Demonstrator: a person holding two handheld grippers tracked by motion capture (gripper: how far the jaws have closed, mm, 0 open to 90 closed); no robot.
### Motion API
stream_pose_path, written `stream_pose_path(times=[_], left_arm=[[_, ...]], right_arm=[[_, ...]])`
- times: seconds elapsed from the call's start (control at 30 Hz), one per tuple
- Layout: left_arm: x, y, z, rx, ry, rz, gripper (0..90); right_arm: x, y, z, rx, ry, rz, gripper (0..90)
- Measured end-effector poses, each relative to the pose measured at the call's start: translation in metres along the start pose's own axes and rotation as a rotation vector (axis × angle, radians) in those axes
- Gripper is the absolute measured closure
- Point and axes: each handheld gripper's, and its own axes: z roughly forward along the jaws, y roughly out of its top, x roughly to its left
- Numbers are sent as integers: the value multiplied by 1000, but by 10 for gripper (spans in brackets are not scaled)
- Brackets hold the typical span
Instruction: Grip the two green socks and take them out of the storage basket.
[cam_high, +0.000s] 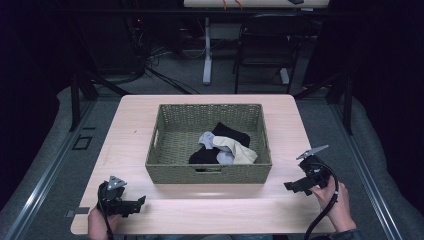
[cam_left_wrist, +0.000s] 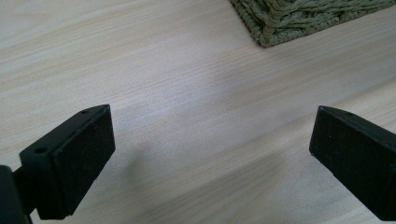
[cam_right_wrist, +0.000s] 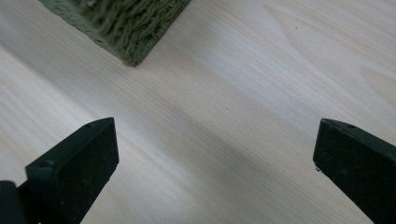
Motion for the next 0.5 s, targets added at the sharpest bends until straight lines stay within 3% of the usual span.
stream_pose_path(times=[0.13, 0.37, 0.5], left_arm=[[0, 0, 1, 2, -1, 1, 1], [0, 1, 1, 3, 0, 2, 1], [0, 1, 1, 4, -1, 2, 1]], right_arm=[[2, 3, -9, -25, 1, -5, 0], [1, 16, -33, -103, 43, -2, 0], [2, 24, -39, -107, 58, -20, 0]])
